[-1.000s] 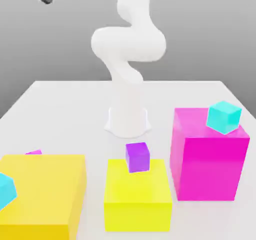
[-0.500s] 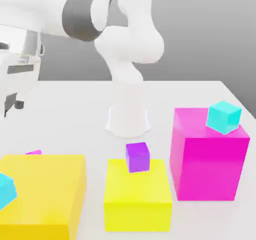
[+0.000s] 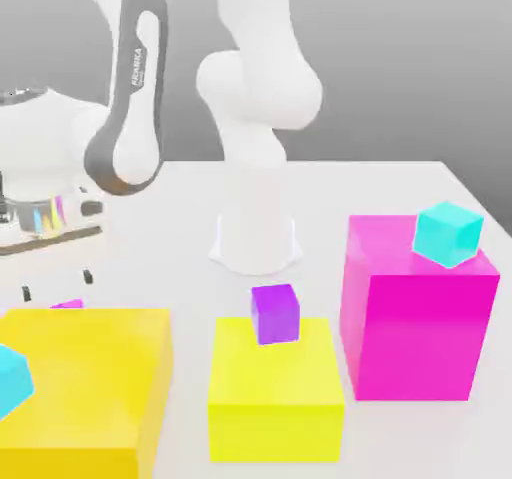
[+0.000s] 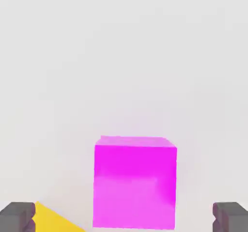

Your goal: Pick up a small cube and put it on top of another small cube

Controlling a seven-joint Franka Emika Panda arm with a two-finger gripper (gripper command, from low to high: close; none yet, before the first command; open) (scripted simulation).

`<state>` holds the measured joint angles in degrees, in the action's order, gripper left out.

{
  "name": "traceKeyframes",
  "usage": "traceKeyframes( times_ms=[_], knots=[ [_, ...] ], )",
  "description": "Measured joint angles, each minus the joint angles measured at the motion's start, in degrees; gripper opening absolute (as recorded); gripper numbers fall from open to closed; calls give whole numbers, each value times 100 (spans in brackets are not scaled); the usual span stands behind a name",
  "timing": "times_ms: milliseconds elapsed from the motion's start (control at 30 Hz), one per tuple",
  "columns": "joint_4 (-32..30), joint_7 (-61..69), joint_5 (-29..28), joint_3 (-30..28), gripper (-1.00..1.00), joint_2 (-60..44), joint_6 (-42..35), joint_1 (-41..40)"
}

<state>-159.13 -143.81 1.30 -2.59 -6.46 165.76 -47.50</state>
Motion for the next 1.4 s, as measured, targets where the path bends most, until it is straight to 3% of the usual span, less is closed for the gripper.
traceKeyframes(
  times_ms=[133,167,400,633,867,1167,1400],
  knots=[
    [134,51,116,133,0,-818,667,-104],
    [163,63,131,157,-100,-979,799,-125],
    [166,70,141,163,-100,-997,827,-129],
    [-58,-4,-17,24,-100,228,-190,-98],
    [-36,1414,727,-103,-100,108,-340,-861],
    [1558,3465,951,488,-100,-100,-1810,-849],
    [3019,3580,178,1209,-100,21,-3183,133]
  ],
)
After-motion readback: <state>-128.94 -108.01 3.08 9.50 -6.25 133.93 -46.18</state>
